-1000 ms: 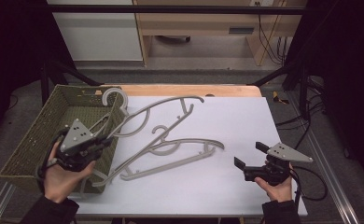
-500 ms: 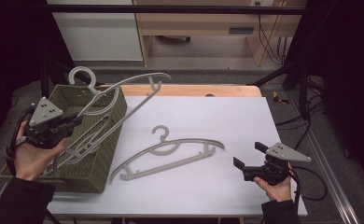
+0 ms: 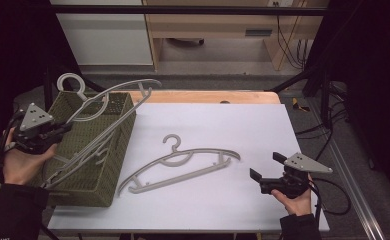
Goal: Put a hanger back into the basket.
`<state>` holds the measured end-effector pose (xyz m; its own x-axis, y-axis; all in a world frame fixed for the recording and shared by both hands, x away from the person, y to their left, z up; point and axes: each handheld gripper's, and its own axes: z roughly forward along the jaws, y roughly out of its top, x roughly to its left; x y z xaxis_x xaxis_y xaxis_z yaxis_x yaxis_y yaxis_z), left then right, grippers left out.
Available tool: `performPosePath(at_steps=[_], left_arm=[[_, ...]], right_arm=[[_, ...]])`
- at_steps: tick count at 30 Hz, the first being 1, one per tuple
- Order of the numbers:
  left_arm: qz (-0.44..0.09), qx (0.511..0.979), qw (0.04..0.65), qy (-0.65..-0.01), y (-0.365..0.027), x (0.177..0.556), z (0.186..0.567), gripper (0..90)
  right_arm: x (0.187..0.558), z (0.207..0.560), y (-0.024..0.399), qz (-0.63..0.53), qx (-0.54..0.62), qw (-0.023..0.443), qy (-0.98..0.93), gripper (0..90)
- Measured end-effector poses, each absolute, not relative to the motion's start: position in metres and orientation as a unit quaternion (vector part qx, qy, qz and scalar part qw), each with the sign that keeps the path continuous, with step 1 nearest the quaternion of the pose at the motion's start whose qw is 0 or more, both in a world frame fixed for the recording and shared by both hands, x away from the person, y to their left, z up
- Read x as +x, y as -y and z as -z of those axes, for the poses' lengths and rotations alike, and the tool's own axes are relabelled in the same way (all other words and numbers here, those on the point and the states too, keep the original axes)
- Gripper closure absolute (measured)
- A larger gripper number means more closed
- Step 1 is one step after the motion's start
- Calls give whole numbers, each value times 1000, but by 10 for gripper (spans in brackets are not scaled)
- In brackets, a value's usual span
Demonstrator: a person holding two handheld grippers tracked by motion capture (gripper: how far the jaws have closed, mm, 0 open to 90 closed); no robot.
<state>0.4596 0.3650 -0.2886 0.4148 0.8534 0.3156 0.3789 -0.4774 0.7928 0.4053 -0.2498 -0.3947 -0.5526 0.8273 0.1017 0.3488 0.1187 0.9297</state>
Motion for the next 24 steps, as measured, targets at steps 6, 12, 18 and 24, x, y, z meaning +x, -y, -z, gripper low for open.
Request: performPosePath(at_steps=[6, 12, 18, 24], left_arm=[[-372, 767, 321, -412, -391, 463, 296, 824], [-380, 760, 306, -430, -411, 467, 303, 824], [-384, 761, 296, -431, -423, 467, 310, 824], [-388, 760, 284, -436, -435, 466, 319, 823]], right_arm=[[406, 395, 250, -519, 414, 229, -712, 10], [406, 395, 249, -519, 414, 228, -712, 11], [407, 396, 249, -517, 415, 229, -713, 10], [407, 397, 249, -516, 414, 229, -714, 10]])
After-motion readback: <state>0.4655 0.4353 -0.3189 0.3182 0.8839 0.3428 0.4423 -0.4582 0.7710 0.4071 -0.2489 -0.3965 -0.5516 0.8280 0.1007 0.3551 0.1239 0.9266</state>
